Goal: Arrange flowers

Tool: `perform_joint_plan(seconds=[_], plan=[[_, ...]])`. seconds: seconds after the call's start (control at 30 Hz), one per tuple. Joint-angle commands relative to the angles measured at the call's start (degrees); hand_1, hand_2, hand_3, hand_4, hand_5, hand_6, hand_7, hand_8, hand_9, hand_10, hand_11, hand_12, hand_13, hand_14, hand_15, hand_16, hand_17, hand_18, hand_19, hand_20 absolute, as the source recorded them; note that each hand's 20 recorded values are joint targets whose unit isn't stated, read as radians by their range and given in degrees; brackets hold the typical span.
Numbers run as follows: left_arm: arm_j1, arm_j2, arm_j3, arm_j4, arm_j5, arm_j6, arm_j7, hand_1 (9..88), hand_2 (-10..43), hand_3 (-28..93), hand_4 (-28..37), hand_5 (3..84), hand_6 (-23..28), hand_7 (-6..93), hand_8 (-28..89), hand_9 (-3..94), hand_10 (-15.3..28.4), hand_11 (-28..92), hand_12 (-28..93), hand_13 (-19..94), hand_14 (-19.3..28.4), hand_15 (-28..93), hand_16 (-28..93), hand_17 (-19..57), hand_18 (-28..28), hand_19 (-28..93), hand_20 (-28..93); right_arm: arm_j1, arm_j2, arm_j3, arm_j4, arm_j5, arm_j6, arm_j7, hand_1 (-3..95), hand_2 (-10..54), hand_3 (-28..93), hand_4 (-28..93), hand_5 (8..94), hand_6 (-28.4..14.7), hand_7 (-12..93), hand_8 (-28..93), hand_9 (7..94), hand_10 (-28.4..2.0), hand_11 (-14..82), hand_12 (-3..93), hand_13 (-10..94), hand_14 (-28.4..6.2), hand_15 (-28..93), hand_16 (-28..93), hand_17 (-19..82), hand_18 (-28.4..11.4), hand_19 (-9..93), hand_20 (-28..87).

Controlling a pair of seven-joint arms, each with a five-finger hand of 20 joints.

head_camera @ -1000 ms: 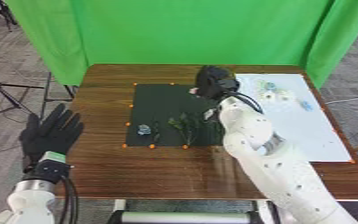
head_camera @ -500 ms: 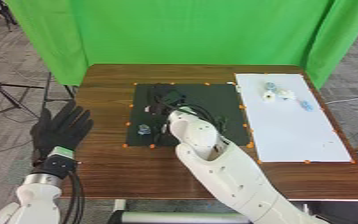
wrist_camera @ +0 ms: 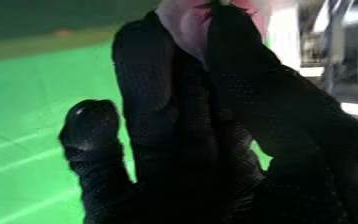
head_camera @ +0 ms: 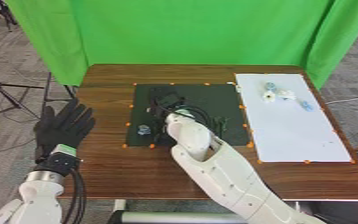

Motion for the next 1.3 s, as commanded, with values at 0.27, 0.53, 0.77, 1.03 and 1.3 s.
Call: perform_joint_plan(seconds=[0.27, 0.53, 0.77, 1.03, 1.3], plan=[[0.3, -0.69, -0.85, -0.31, 0.06, 0.36, -2.44, 24.8, 16.0, 71, -28.3, 37.7, 5.9, 13.9, -10, 31.9, 12.4, 18, 8, 23, 12.6, 31, -10, -3.9, 11.2, 31, 8, -0.6, -1.6, 2.0, -3.3, 2.5, -8.1, 1.1, 47.4, -9.5, 79, -28, 57.9, -3.7, 20, -13, 57.7, -15.5, 11.6, 14.7, 69, -6.2, 49, 36, 39, -22.0, 89, 36], [0.7, -1.04, -1.38, -0.40, 0.19, 0.22, -3.11, 24.6, 15.5, 71, -28.3, 37.0, 5.6, 13.9, -10, 30.9, 12.1, 18, 8, 22, 12.9, 31, -9, -4.0, 11.3, 31, 8, -1.4, -0.8, 2.7, -6.4, 5.2, -8.8, 1.6, 41.4, -9.5, 82, -28, 53.5, -5.0, 18, -12, 53.9, -16.6, 10.8, 14.1, 68, -8.7, 53, 30, 39, -22.2, 90, 34], [1.1, -1.36, -1.86, -0.28, 0.36, 0.12, -3.92, 24.5, 15.2, 71, -28.3, 36.9, 5.6, 14.0, -10, 30.8, 12.0, 18, 8, 22, 13.1, 31, -9, -4.1, 11.3, 31, 8, -2.9, 0.8, 3.9, -9.9, 8.1, -6.3, 2.0, 37.6, -9.5, 82, -27, 52.1, -5.6, 16, -11, 52.1, -17.4, 10.3, 14.2, 67, -9.9, 56, 24, 38, -22.6, 90, 34], [0.2, -1.04, -0.73, -0.17, 0.65, -0.27, -3.60, 24.5, 15.2, 71, -28.3, 37.2, 5.8, 14.3, -10, 30.9, 12.1, 18, 8, 22, 13.3, 31, -9, -4.2, 11.4, 31, 8, -2.0, 0.0, 3.3, -6.5, 7.4, -4.7, 0.1, 43.4, -9.5, 80, -28, 57.4, -4.4, 20, -12, 58.5, -15.9, 13.7, 15.5, 68, -8.4, 56, 29, 39, -22.3, 90, 35], [-0.2, -1.41, -0.34, 0.10, 0.58, -0.47, -3.77, 24.8, 15.3, 70, -28.3, 37.7, 6.0, 14.7, -10, 31.3, 12.5, 18, 9, 23, 13.6, 32, -9, -4.5, 11.9, 32, 8, -2.6, -0.6, 4.6, -7.6, 1.4, -14.8, -5.3, 55.7, -9.5, 73, -28, 60.3, -0.4, 26, -15, 57.6, -13.1, 13.4, 16.3, 63, -4.7, 54, 40, 35, -21.9, 88, 38]])
